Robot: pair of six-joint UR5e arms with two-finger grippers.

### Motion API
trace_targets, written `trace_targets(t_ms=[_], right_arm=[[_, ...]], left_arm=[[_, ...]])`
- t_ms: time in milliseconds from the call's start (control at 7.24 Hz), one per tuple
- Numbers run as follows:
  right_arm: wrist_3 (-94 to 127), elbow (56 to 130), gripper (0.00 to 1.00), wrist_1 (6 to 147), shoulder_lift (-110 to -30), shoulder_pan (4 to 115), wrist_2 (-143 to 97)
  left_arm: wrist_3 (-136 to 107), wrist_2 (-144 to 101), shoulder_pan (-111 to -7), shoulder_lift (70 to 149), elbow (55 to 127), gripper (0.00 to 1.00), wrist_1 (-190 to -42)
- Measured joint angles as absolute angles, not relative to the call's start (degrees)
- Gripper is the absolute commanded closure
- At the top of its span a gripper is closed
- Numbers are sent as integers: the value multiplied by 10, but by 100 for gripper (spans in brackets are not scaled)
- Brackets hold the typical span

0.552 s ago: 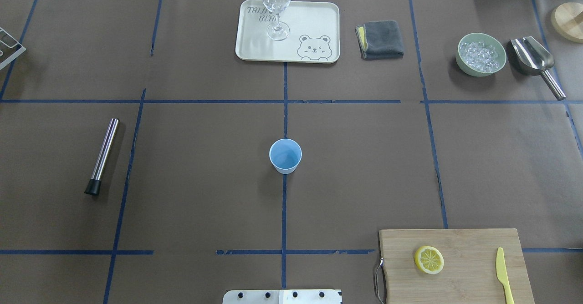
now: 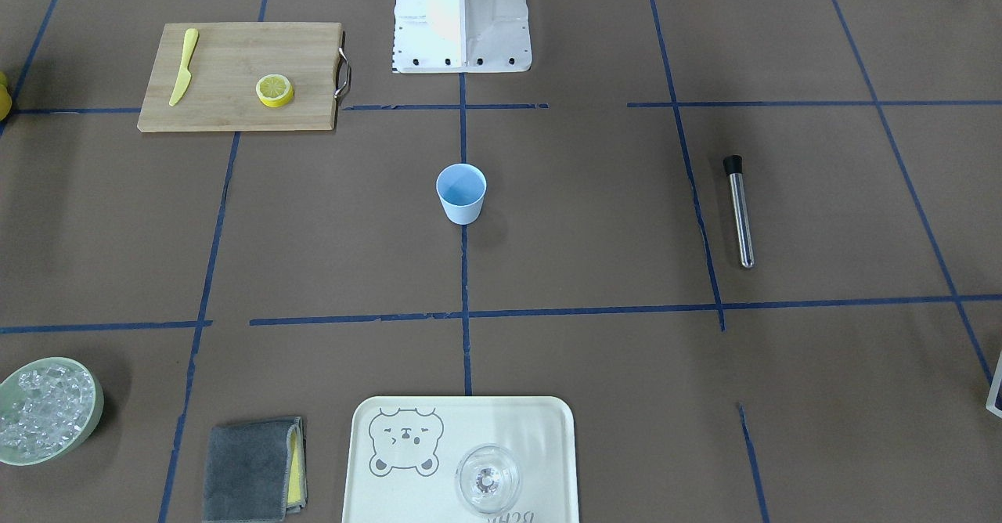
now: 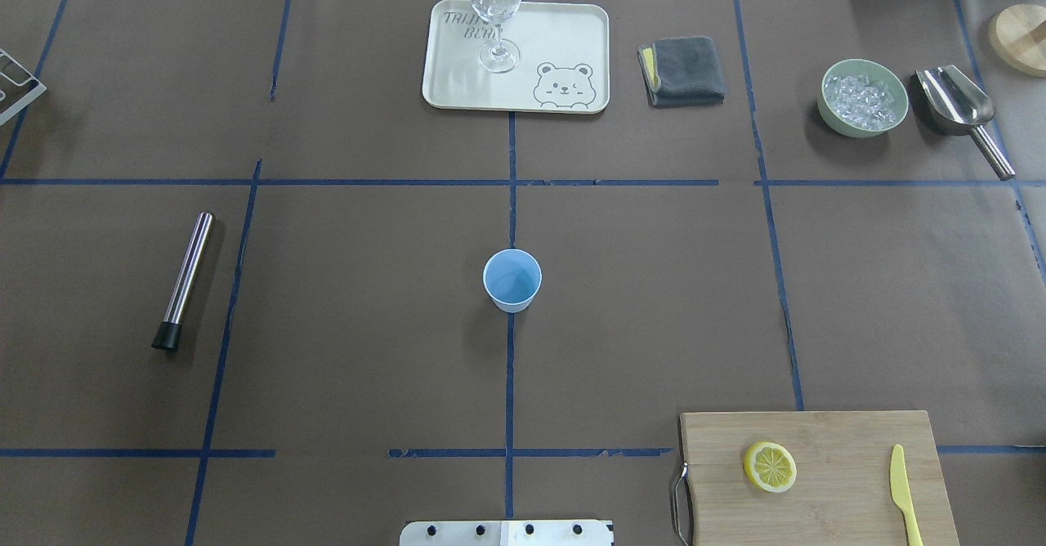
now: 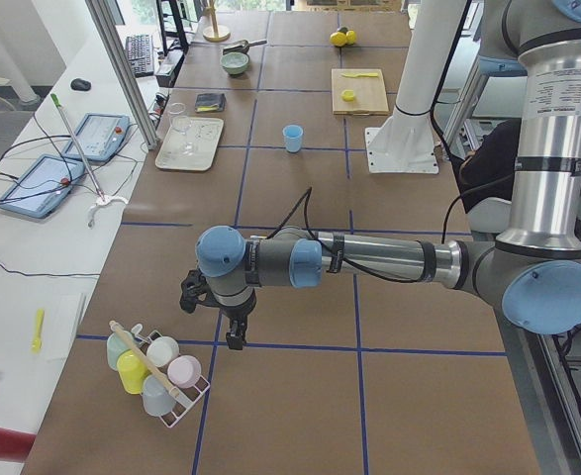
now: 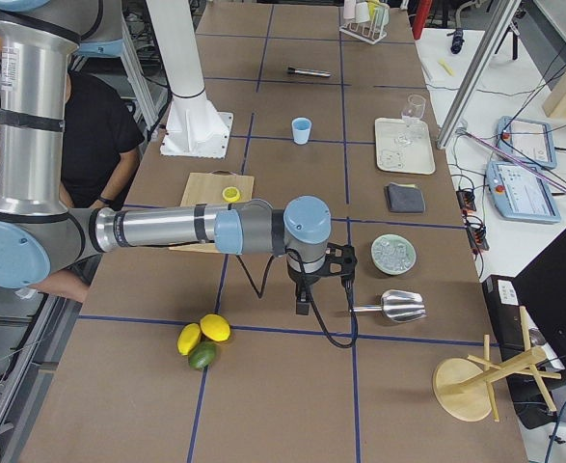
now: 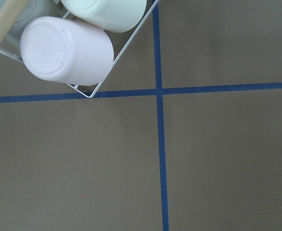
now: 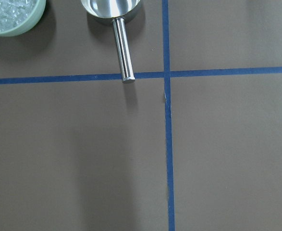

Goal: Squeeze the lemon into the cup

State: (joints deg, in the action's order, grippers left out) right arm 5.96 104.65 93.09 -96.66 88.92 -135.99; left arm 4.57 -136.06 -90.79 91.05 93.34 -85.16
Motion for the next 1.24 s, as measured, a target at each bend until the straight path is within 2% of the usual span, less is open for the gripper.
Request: trace_targets(t_ms=[552, 1243], right_arm=[[129, 1064, 0, 930, -920, 819, -1387], [456, 1249, 0, 924, -916, 589, -1258]], left_arm=[[47, -1361, -908, 914, 933, 0, -853], [48, -1361, -908, 917, 946, 0, -853]])
